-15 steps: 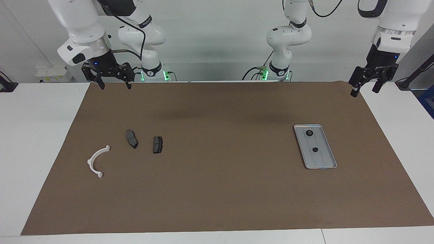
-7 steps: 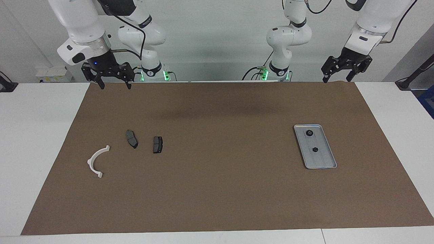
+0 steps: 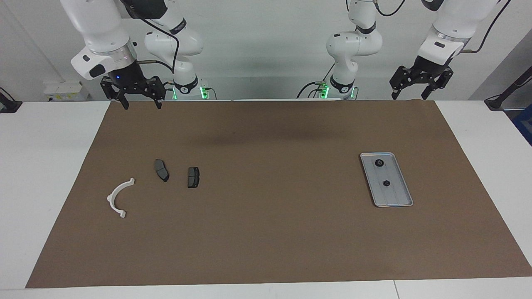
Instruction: Pick bearing gear from pile to tray
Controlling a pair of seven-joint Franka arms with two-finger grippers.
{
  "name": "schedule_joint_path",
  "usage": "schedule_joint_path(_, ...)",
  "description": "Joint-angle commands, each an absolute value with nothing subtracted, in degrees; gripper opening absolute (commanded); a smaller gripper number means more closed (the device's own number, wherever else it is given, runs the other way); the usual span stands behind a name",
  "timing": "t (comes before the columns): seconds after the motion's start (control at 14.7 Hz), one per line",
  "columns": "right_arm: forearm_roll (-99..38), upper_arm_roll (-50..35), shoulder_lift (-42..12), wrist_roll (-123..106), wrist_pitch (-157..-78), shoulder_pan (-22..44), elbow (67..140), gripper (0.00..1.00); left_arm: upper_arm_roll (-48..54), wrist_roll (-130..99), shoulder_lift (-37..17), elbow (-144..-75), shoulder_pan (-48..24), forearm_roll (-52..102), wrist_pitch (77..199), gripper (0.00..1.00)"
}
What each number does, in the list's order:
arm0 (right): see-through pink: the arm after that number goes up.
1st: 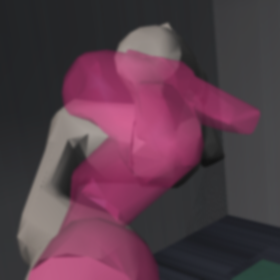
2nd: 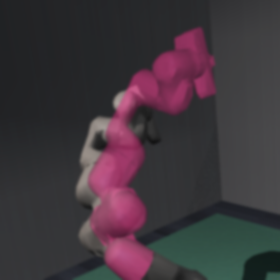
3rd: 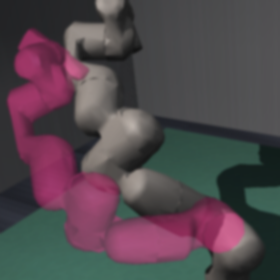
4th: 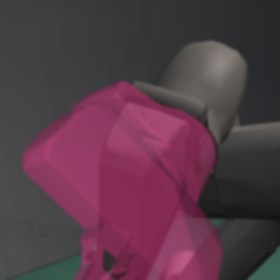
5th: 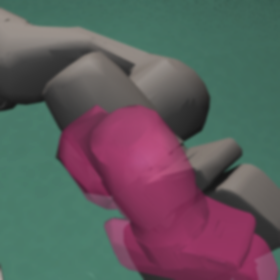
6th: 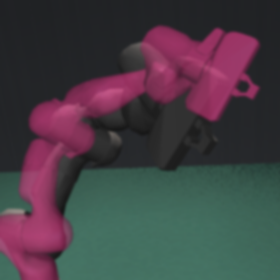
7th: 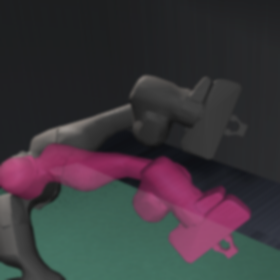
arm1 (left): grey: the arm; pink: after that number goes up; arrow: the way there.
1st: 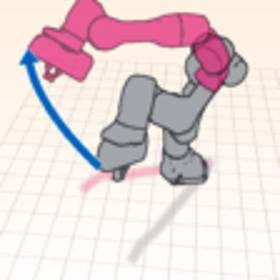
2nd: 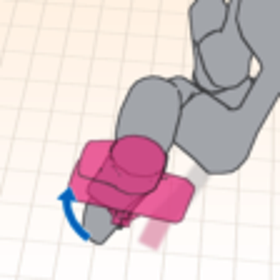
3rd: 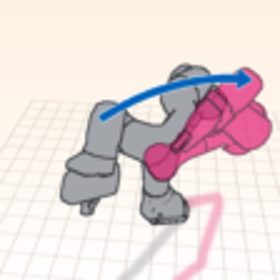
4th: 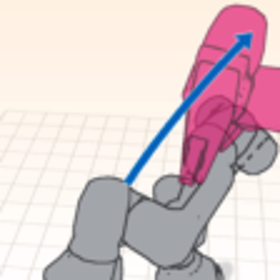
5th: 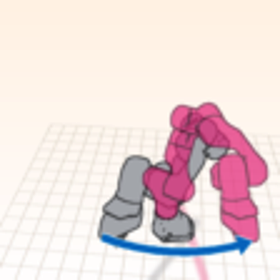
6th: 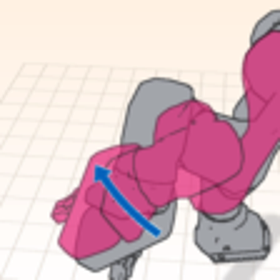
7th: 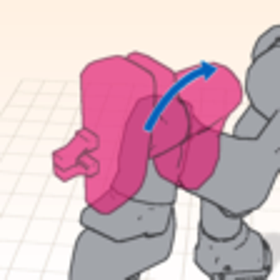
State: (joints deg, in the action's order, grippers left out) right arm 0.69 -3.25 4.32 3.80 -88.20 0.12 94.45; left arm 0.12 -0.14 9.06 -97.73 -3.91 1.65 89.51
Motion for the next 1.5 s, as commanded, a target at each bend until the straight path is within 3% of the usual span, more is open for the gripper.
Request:
schedule_joint_path(0.0, -0.53, -3.52, 5.01, 4.66, -88.86, -0.26, 94.92, 1.00, -5.19, -0.79, 5.98, -95.36, -9.32, 2.55, 87.80, 1.00)
schedule_joint_path(0.41, -0.53, -3.52, 5.01, 4.66, -88.86, -0.53, 94.92, 1.00, -4.92, -0.79, 4.66, -92.03, -9.40, 2.02, 86.40, 1.00)
schedule_joint_path(1.43, -0.53, -3.52, 5.01, 4.48, -88.86, -0.53, 94.92, 1.00, -5.45, 0.09, 6.86, -93.60, -9.67, -0.70, 87.71, 1.00)
